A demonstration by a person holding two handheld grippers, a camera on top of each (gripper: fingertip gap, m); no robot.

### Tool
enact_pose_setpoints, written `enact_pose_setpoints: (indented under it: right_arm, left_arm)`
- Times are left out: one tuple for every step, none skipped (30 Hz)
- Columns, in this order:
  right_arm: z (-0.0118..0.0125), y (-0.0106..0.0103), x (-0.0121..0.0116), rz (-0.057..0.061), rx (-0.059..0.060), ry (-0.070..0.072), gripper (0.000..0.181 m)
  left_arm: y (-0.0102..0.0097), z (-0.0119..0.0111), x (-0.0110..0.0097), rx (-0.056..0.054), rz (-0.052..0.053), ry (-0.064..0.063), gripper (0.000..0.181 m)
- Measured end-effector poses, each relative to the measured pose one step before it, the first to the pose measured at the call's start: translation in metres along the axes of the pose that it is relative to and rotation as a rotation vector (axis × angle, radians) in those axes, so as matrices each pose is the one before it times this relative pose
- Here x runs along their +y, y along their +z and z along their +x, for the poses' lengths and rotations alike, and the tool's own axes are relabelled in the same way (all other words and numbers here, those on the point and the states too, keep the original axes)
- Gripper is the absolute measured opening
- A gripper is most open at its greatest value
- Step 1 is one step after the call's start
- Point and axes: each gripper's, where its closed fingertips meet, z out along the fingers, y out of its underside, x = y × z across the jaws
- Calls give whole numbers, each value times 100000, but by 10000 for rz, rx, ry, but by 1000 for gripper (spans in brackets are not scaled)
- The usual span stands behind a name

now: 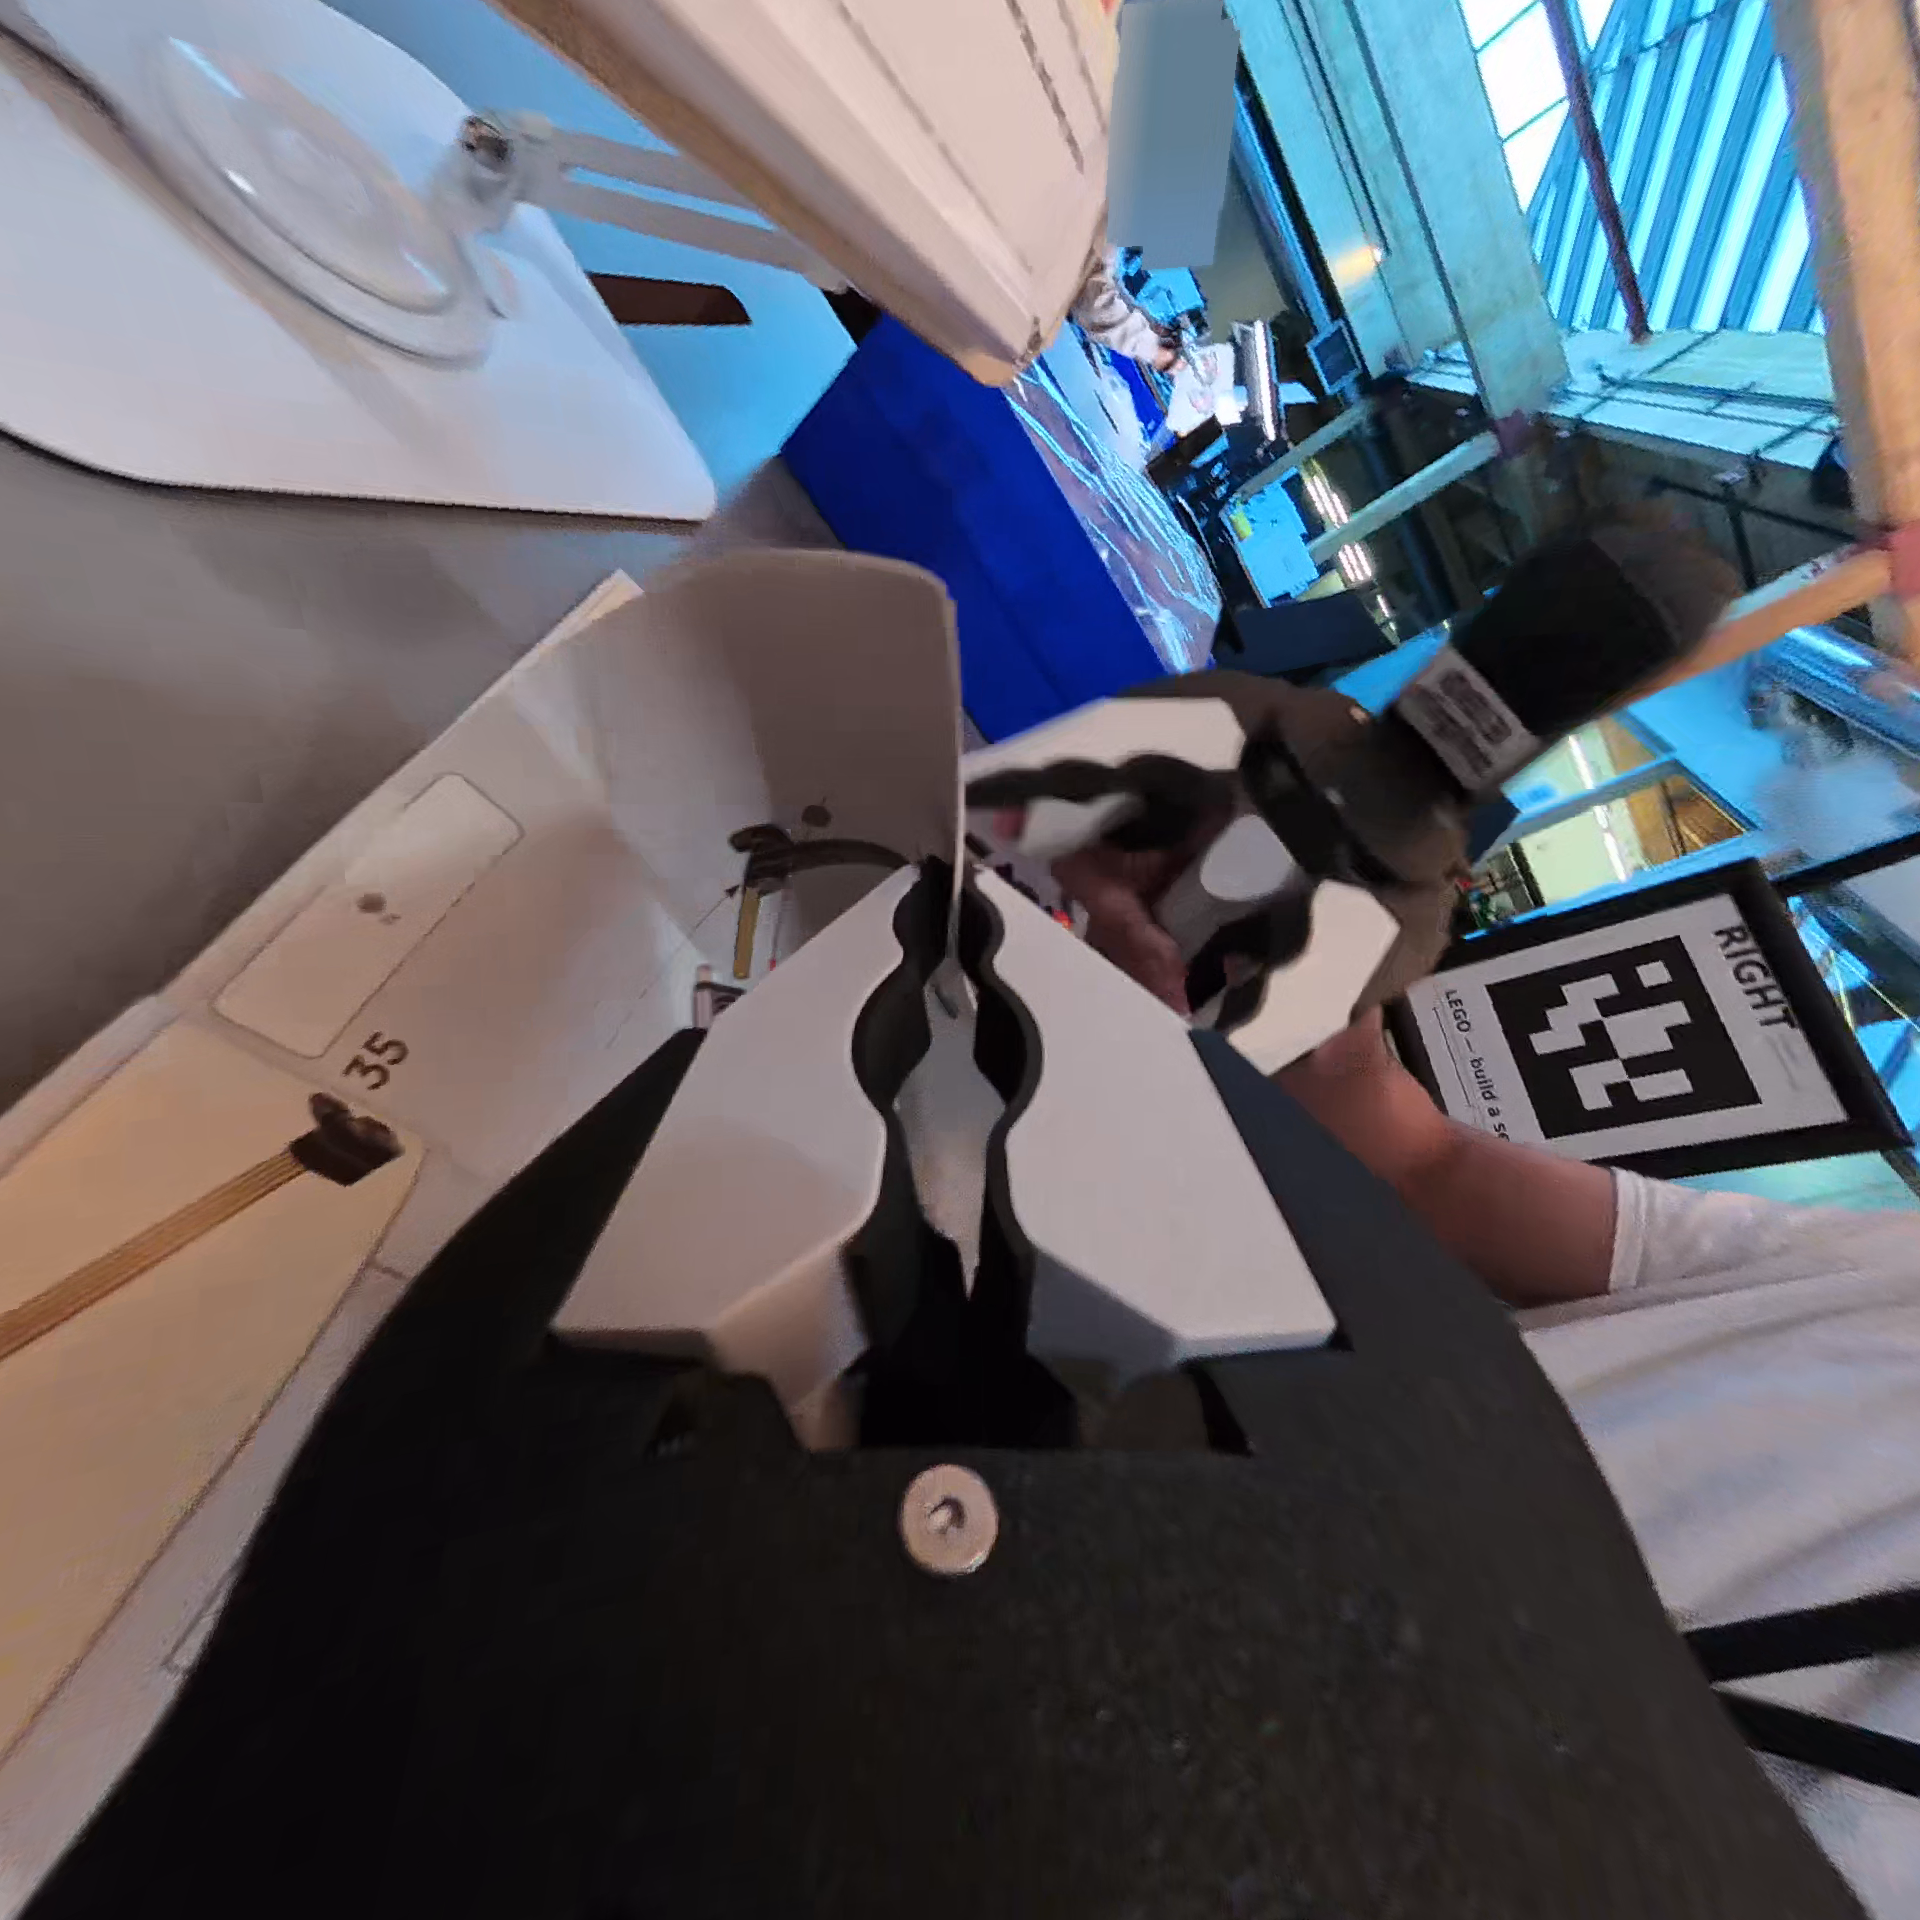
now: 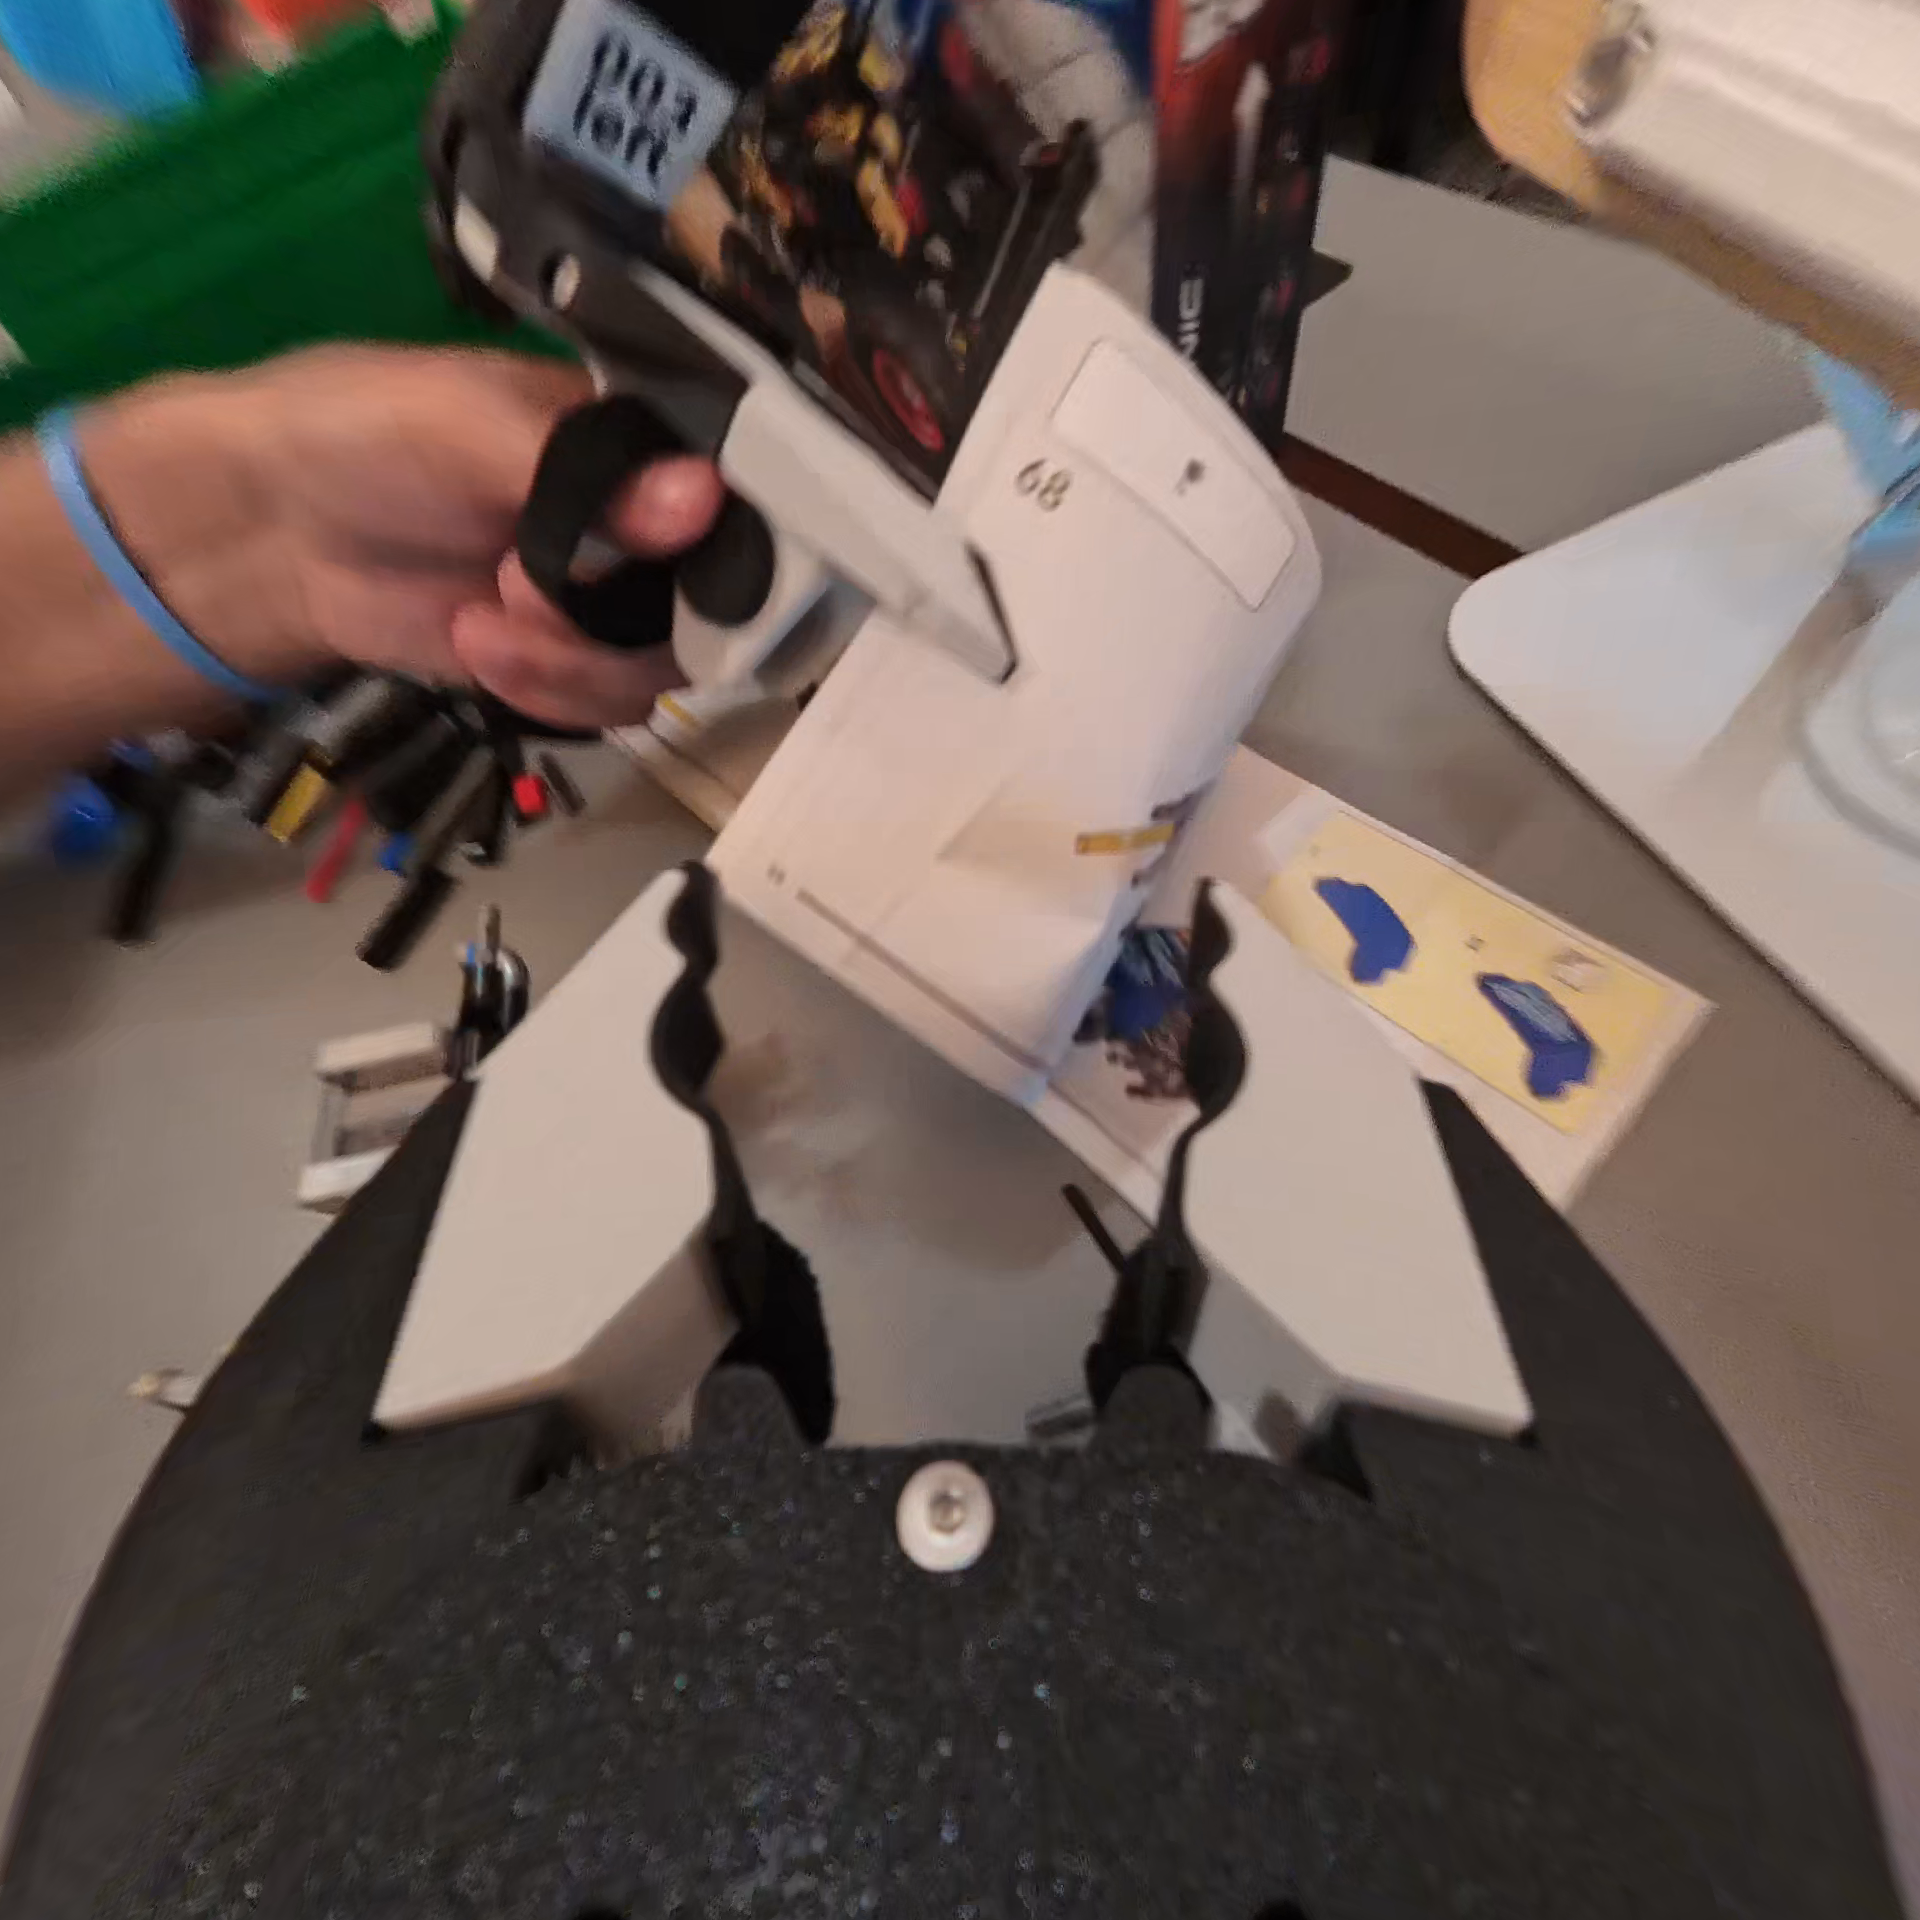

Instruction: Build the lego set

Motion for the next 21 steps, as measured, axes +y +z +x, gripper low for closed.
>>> enact_pose_setpoints:
  right_arm:
    - [600,328,48,56,-498,819,101]
    - [497,478,276,-104,-506,777,107]
    - [287,443,227,-106,-545,777,111]
    - [-139,343,174,-56,-625,690,115]
    - [216,176,130,-18,-224,498,117]
    - [823,-124,87,52,288,148,105]
    - [631,-193,8,156,247,-30,94]
    - [182,-158,28,114,-27,73,90]
    - [35,-91,1,90,-107,173,87]
    - [-5,11,27,20,-56,69,86]
    - [126,51,42,-38,106,-76,84]
    - [109,55,-5,-29,147,-136,80]
    - [78,28,-104,40,98,-58,76]
    - [37,23,-96,39,-2,46,74]
    - [21,52,-14,-6,-64,93,74]
    - [73,8,-35,34,-44,48,73]
    - [186,-62,-94,77,33,45,72]
    - [39,-64,-51,51,-43,71,71]
    - [17,-38,4,6,-45,75,71]
    - [69,-20,15,-10,14,35,70]
    - [128,-31,34,-14,60,5,70]
  left_arm:
    - [671,71,-25,115,-54,-18,0]
    - [742,149,-91,163,6,-100,0]
    - [750,237,-50,211,-10,-66,0]
    - [689,92,60,108,-73,-14,0]
    - [583,-97,69,-50,-69,62,0]
    - [448,-130,96,-78,-72,83,0]
    - [320,39,9,39,-13,-9,0]
    - [193,73,-29,72,18,-89,0]
    - [116,-23,-13,20,8,-74,1]
    - [58,19,-13,41,18,-27,1]
    - [65,82,12,69,22,-46,3]
    - [55,224,63,142,9,-69,4]
    - [38,384,131,217,-36,-71,7]
    - [-10,361,173,194,-76,-70,12]
    - [-103,170,95,50,-18,-43,15]
    - [-199,-51,2,-105,55,66,15]
    - [-216,-75,63,-106,21,94,15]
    - [-213,4,125,-28,-23,40,15]
    - [-227,27,132,21,-25,-17,15]
    - [-207,-34,113,1,8,-31,15]
    - [-214,-137,97,-52,21,-27,14]
